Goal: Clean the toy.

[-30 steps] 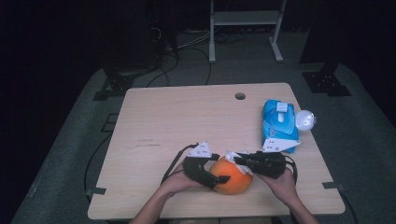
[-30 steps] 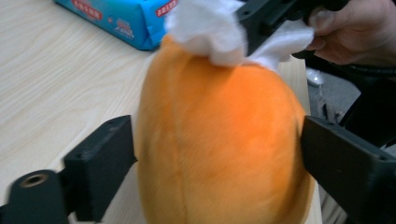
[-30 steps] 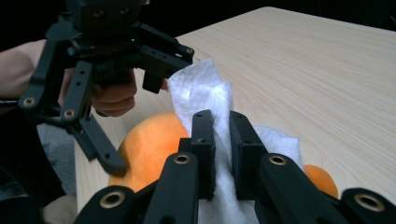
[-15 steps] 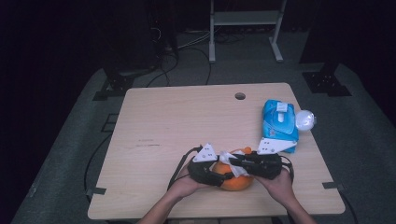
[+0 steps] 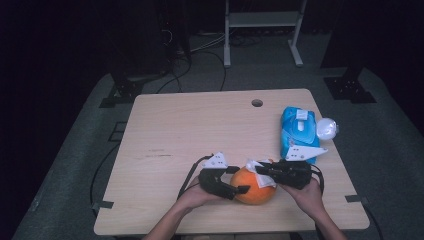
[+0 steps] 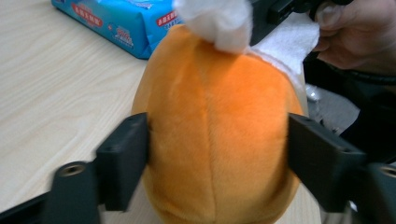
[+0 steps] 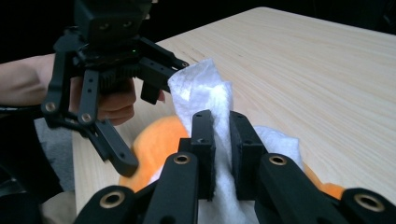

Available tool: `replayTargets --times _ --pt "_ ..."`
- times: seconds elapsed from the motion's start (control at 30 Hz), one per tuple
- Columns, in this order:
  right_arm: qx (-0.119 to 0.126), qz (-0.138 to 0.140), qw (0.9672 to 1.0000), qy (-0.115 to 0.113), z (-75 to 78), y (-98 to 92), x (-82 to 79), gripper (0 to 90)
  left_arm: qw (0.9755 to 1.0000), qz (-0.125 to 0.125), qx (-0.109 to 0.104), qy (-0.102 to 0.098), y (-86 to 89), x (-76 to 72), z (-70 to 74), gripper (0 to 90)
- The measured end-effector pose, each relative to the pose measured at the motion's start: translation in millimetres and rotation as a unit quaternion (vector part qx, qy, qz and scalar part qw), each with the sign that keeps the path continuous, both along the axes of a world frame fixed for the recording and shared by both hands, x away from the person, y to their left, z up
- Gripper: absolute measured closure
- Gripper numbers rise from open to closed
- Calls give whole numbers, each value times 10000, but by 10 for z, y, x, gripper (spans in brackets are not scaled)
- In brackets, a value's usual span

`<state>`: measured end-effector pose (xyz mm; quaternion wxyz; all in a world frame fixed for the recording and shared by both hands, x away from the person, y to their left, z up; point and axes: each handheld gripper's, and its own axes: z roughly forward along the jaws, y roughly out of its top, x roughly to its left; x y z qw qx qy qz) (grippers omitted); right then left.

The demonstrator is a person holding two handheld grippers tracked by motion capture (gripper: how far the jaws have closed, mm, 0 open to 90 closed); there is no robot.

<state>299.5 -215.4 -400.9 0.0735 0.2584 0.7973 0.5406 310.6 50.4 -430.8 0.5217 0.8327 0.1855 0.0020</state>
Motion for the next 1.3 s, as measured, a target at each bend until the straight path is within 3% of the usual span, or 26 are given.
replayTargets --times 0.1,0.2,0.27,0.33,0.43,0.47,0.57,0.73,0.87,1.03,1.13,1.2,1.3 --pt "-92 50 9999 -126 41 123 -67 811 9995 49 58 -311 -24 -42 58 338" --pt "-180 320 9990 -256 55 317 -135 811 9992 82 98 -382 -58 -54 60 345" --pt "-410 323 9978 -401 53 395 -156 812 9993 96 105 -335 -47 -43 44 304" --pt "-372 286 9983 -359 45 372 -113 813 9996 178 17 -234 -27 -25 39 215" --pt "-278 63 9989 -363 56 284 -67 813 9997 195 118 -78 -24 -1 -3 111" --pt "-247 8 9991 -343 61 253 -52 813 9997 169 154 -23 -38 -2 -28 124" --pt "-227 -50 9994 -249 57 217 -33 813 9994 178 254 -182 -89 -33 -51 253" --pt "-363 110 9986 -382 68 326 -117 813 9984 158 330 -442 -106 -74 -26 348" --pt "-493 140 9977 -433 81 358 -115 813 9979 140 391 -498 -98 -81 -24 358" --pt "-463 -239 9978 -411 117 122 -26 813 9978 94 382 -539 -98 -81 -39 354" --pt "-299 -291 9989 -234 87 19 9 812 9985 117 297 -442 -109 -56 -38 241" --pt "-274 -246 9991 -189 76 27 7 812 9993 174 103 -306 -114 -34 -45 151" --pt "-366 -182 9988 -258 85 81 -3 812 9994 118 109 -309 -126 -38 -49 191"
